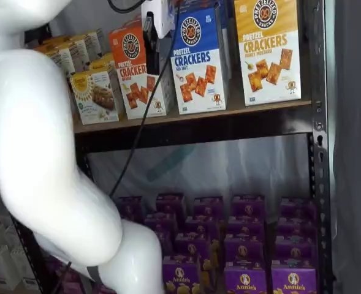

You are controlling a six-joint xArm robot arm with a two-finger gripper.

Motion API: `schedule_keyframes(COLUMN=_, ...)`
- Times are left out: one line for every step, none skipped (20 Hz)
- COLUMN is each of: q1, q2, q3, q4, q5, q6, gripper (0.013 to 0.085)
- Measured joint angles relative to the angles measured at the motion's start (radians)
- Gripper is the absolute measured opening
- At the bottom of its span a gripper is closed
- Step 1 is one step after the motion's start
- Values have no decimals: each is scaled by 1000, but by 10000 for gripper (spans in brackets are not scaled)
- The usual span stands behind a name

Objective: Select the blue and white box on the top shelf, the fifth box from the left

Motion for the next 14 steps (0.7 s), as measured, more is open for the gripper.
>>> schedule_keyframes(q1=9, q2=3, q3=-5, q4=-17, q5=7, q6=2, gripper=850)
schedule_keyframes(q1=18, q2=4, q3=-5, q4=-38, q5=13, q6=3, gripper=850)
schedule_keyframes(q1=19, q2=1, q3=1, q4=-46, q5=13, q6=2, gripper=850)
schedule_keyframes(q1=19, q2=-4, q3=7, q4=-48, q5=10, q6=0, gripper=850)
schedule_keyframes(q1=16, q2=-9, q3=15, q4=-48, q5=7, q6=-2, gripper=850)
schedule_keyframes(q1=14, q2=-13, q3=21, q4=-45, q5=4, q6=-4, gripper=850)
schedule_keyframes(q1=11, q2=-18, q3=28, q4=-41, q5=-1, q6=-6, gripper=850)
schedule_keyframes(q1=6, q2=-24, q3=36, q4=-32, q5=-8, q6=-8, gripper=850)
schedule_keyframes(q1=-3, q2=-32, q3=45, q4=-17, q5=-17, q6=-11, gripper=850)
schedule_keyframes(q1=-14, q2=-41, q3=55, q4=2, q5=-31, q6=-15, gripper=850)
schedule_keyframes(q1=-26, q2=-54, q3=68, q4=25, q5=-53, q6=-19, gripper=850)
schedule_keyframes(q1=-39, q2=-69, q3=83, q4=52, q5=-81, q6=-23, gripper=850)
schedule_keyframes(q1=-46, q2=-79, q3=92, q4=68, q5=-102, q6=-25, gripper=850)
schedule_keyframes(q1=-49, q2=-89, q3=99, q4=77, q5=-125, q6=-26, gripper=850)
